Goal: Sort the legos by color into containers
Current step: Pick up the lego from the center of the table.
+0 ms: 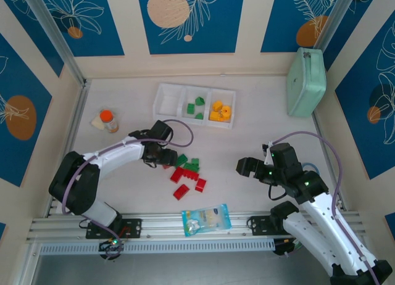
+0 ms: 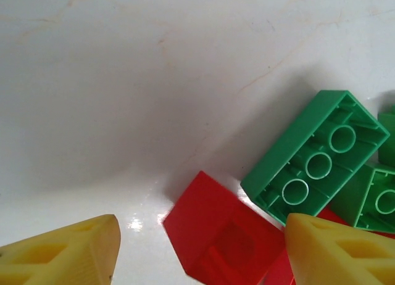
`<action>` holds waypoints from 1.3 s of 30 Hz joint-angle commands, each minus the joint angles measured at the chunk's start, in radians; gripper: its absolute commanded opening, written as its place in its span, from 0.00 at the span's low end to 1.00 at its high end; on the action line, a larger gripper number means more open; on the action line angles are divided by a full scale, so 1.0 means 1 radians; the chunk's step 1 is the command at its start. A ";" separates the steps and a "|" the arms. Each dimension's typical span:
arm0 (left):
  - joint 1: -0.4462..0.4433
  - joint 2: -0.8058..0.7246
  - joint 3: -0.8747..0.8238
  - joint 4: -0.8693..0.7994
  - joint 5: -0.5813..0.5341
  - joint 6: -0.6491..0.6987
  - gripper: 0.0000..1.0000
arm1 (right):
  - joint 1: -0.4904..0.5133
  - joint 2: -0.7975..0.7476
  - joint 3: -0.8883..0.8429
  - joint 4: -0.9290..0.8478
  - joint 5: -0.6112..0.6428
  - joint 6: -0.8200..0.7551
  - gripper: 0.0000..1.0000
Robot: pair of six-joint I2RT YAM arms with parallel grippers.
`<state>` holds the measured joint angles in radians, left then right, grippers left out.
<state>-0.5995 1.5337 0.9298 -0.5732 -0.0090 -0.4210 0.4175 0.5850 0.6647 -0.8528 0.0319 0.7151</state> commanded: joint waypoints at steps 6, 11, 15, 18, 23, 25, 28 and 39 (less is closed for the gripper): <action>0.004 -0.029 -0.073 0.017 0.069 -0.007 0.68 | -0.011 -0.005 0.001 -0.007 0.007 0.010 0.95; 0.005 -0.027 -0.089 0.039 0.060 -0.014 0.68 | -0.013 -0.002 0.001 -0.006 0.005 0.009 0.96; 0.004 -0.002 -0.063 0.044 0.034 -0.008 0.69 | -0.013 -0.002 0.002 -0.007 0.001 0.009 0.96; 0.013 0.019 -0.036 0.044 0.020 0.010 0.69 | -0.012 -0.002 0.001 -0.007 -0.001 0.009 0.95; 0.036 0.074 0.008 0.034 0.045 0.051 0.68 | -0.013 -0.002 0.000 -0.005 -0.002 0.008 0.95; 0.053 0.095 0.016 0.030 0.049 0.056 0.66 | -0.013 -0.002 0.000 -0.006 -0.004 0.007 0.95; 0.073 0.107 0.013 0.038 0.057 0.060 0.59 | -0.013 -0.001 -0.002 -0.005 -0.003 0.008 0.96; 0.093 0.094 -0.031 0.096 0.048 0.063 0.42 | -0.012 0.003 -0.004 0.000 0.000 0.009 0.95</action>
<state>-0.5217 1.6318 0.9188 -0.4934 0.0410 -0.3672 0.4103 0.5861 0.6647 -0.8524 0.0345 0.7151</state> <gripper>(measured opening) 0.433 0.955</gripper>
